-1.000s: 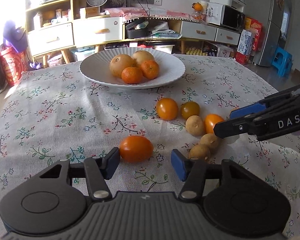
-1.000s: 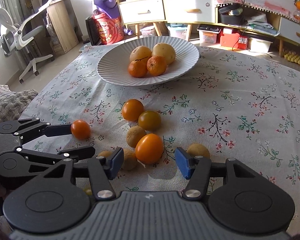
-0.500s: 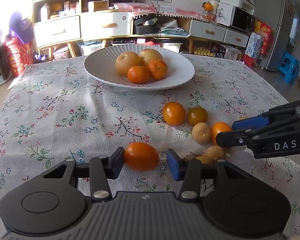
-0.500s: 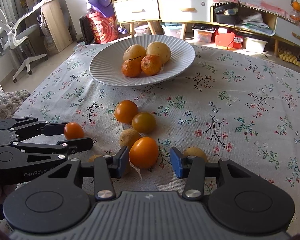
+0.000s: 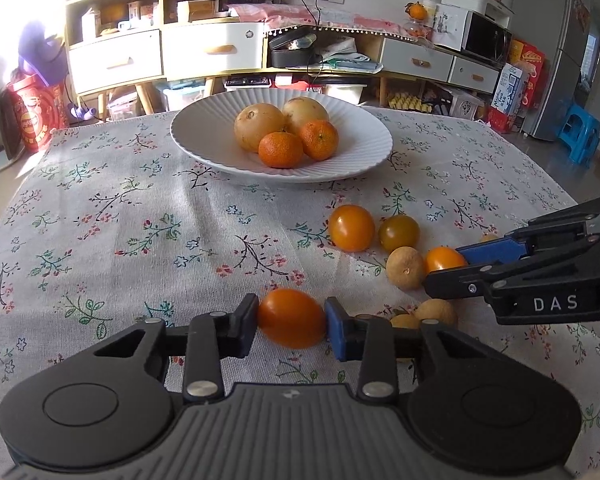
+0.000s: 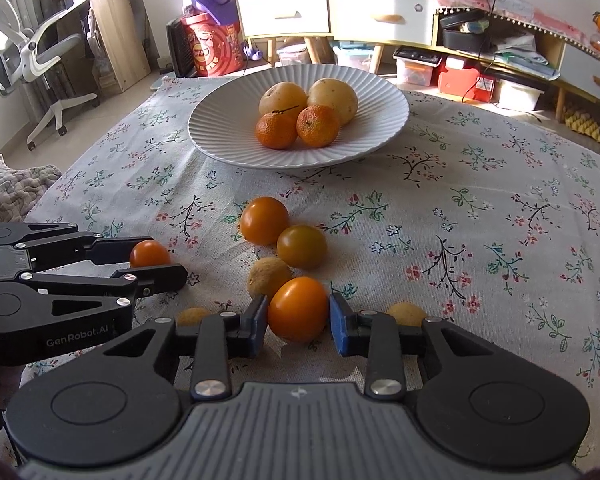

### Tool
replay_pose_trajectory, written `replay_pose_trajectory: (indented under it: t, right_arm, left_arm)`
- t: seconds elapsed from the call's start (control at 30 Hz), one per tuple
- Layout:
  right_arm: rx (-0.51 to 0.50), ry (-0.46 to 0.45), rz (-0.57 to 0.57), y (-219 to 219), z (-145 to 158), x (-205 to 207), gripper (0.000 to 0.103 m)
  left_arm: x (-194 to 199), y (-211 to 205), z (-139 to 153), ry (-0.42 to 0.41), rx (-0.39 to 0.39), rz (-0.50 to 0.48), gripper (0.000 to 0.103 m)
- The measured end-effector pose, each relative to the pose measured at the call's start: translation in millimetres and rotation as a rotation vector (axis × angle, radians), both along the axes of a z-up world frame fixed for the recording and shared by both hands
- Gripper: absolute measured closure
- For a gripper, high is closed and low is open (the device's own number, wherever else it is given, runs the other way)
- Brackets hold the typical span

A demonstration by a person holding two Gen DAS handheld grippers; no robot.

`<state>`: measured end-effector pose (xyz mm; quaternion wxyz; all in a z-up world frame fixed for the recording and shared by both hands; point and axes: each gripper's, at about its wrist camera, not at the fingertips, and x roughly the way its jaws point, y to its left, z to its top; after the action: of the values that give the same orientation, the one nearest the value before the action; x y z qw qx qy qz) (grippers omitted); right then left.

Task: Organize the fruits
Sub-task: 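Carry both held orange tomatoes up over the white bowl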

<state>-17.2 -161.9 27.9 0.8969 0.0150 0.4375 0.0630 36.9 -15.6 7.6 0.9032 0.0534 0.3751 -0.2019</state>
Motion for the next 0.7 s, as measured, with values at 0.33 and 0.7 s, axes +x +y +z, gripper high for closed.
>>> replay_pose_trajectory:
  t: [0.33, 0.7]
  right_arm:
    - [0.002, -0.011, -0.004, 0.7, 6.5, 0.8, 0.073]
    - [0.038, -0.052, -0.029, -1.9, 20.5, 7.3, 0.073]
  left_arm:
    - [2.1, 0.5, 6.7, 0.013, -0.021, 0.004, 0.076]
    - [8.2, 0.7, 21.0, -0.002, -0.07, 0.025, 0.076]
